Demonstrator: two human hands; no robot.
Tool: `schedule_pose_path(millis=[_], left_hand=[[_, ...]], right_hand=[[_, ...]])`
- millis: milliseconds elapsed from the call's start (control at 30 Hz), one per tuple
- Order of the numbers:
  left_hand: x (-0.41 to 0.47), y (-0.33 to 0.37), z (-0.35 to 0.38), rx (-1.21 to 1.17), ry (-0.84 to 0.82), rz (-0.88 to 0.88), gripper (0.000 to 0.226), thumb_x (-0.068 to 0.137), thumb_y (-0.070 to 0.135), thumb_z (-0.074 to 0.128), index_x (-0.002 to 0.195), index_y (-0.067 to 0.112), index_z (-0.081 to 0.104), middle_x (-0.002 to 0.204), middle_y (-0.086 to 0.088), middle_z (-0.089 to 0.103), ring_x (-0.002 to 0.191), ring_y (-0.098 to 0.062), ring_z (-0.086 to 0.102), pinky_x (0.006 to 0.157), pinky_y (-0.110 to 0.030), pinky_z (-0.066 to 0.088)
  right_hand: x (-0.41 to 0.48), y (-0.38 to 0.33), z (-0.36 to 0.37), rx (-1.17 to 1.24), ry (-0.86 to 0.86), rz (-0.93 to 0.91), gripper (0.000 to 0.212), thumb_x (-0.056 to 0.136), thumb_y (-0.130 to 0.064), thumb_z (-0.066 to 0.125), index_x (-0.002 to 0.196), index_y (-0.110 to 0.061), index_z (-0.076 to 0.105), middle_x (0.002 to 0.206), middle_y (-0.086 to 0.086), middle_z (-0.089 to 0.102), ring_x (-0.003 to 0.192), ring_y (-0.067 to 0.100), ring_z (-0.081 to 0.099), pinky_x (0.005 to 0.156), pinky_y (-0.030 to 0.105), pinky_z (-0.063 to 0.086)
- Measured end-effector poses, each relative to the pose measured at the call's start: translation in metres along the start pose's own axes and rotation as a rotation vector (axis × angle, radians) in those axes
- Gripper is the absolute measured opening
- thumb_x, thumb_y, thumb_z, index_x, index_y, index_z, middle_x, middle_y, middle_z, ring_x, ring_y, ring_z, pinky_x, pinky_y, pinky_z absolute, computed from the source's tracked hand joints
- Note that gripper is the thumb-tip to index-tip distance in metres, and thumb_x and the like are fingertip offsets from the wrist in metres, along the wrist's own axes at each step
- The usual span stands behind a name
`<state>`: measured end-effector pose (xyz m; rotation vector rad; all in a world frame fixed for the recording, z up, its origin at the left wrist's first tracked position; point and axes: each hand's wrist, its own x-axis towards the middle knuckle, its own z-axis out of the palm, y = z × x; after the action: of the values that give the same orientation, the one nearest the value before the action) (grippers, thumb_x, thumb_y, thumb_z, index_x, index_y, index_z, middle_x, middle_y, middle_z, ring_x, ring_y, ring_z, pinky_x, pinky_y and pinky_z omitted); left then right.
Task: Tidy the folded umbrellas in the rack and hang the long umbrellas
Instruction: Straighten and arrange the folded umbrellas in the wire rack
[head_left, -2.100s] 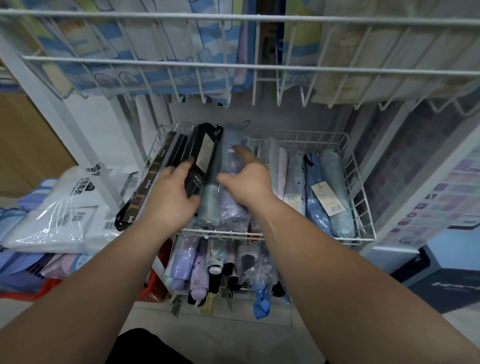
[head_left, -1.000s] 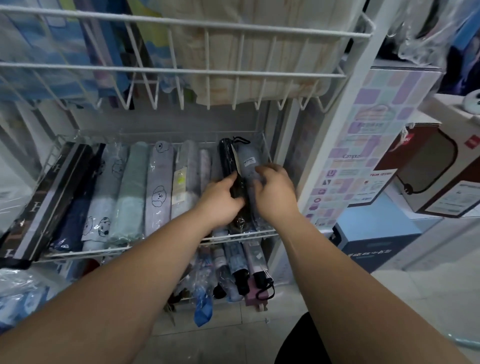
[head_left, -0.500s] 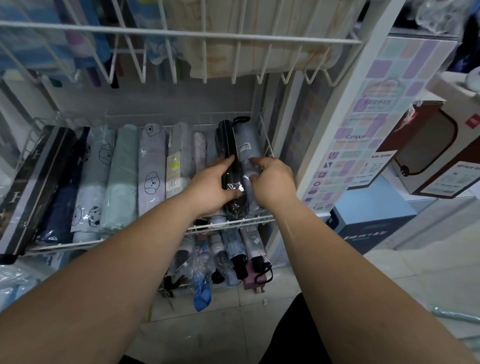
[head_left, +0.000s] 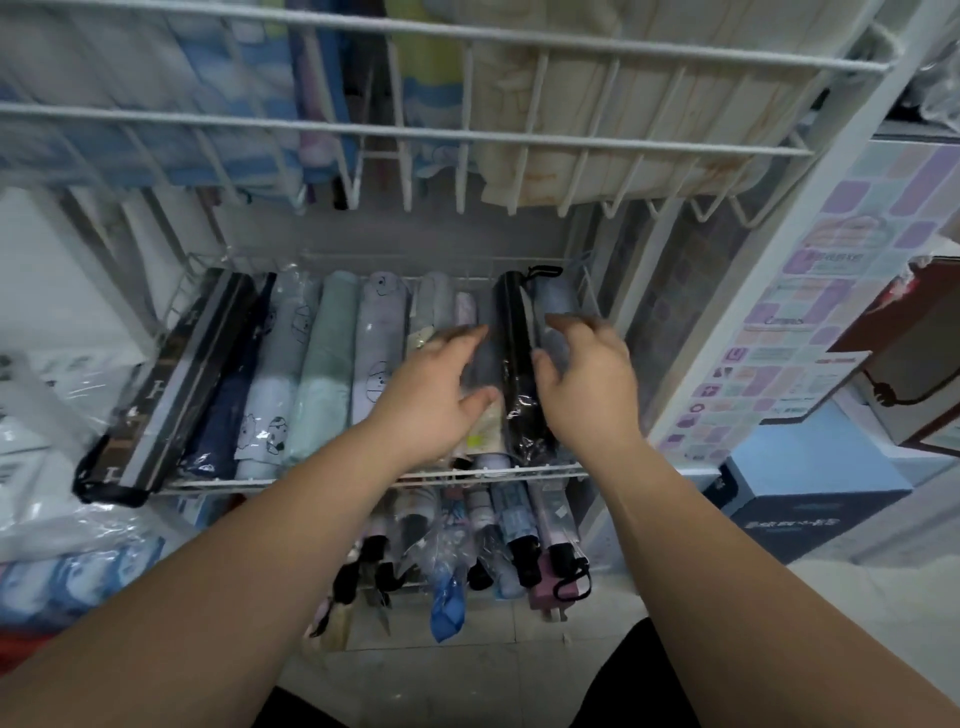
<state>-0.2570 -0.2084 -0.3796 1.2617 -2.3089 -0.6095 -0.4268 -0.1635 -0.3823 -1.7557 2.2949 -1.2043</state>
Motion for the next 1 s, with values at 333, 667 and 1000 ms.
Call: schedule_pose_path(millis=[333,667,1000], left_hand=[[-0.054,-0.099,-0.117,0.373,0.393,-0.332,0.052,0.09,0.018,0.068,0.139,0.007,0.055,0.121,-0.032,0.06,0.112,-0.051,0.055,0.098,-0.051,0.047],[-0.078,-0.134,-0.122,0.413,0.134,-0.542,0.067,0.097,0.029,0.058,0.156,0.025,0.027,0.13,-0.021,0.055,0.118,-0.044,0.054,0.094,-0.045,0.048],[-0.073,-0.104,-0.122,0.269,0.324,-0.434,0.058,0.093,0.015,0.058,0.149,0.021,0.043,0.118,-0.019,0.065,0.103,-0.04,0.062,0.085,-0.042,0.053]], right_hand=[[0.002,-0.139,0.091,0.434,-0.472,-0.072,0.039,0.093,-0.028,0.065,0.131,-0.018,0.063,0.129,0.01,0.065,0.113,0.025,0.064,0.097,0.032,0.05],[-0.013,-0.134,0.125,0.128,-0.613,-0.205,0.043,0.095,-0.031,0.06,0.138,-0.029,0.058,0.148,-0.005,0.046,0.133,0.023,0.045,0.112,0.03,0.033],[-0.008,-0.137,0.11,0.451,-0.541,-0.065,0.039,0.098,-0.032,0.058,0.133,-0.015,0.062,0.122,0.002,0.063,0.098,0.011,0.062,0.08,0.01,0.04]])
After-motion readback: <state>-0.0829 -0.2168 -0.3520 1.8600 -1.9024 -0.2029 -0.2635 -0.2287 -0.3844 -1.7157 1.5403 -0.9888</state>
